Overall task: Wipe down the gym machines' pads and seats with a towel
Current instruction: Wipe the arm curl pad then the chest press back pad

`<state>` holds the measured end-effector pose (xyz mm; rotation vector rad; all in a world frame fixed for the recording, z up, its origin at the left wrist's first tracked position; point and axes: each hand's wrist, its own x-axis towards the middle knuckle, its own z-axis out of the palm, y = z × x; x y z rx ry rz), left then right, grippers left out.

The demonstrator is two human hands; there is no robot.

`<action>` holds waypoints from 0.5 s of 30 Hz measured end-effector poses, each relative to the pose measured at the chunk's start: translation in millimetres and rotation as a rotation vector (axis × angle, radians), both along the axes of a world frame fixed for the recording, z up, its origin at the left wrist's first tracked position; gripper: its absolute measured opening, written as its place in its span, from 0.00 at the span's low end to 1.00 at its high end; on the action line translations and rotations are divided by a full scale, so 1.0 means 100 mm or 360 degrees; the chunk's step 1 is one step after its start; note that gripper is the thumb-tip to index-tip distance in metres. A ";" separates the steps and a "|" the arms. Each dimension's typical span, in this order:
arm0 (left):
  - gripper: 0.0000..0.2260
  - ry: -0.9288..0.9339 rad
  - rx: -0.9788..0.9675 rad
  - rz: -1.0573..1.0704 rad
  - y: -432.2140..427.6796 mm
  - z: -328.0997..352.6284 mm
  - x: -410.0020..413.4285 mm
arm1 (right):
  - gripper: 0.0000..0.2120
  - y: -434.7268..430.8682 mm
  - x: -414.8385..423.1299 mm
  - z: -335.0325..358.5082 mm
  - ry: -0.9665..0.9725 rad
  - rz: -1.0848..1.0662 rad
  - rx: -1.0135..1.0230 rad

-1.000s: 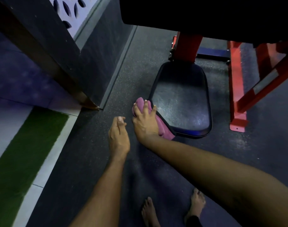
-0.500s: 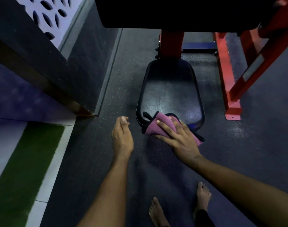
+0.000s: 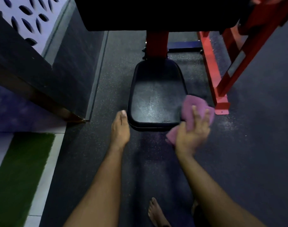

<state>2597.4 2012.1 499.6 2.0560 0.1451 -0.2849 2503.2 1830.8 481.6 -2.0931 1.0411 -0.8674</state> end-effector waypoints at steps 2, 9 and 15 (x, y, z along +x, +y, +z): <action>0.21 0.0068 0.0056 -0.0080 -0.11 0.01 0.12 | 0.33 0.49 0.20 0.02 0.0323 0.0166 0.0082; 0.09 0.0310 0.0353 -0.0093 -0.31 0.02 0.30 | 0.31 0.54 0.38 -0.18 0.0405 -0.0082 0.0372; 0.09 0.0393 0.0391 -0.0149 -0.33 0.09 0.32 | 0.30 0.58 0.49 -0.21 -0.0212 -0.0469 0.0646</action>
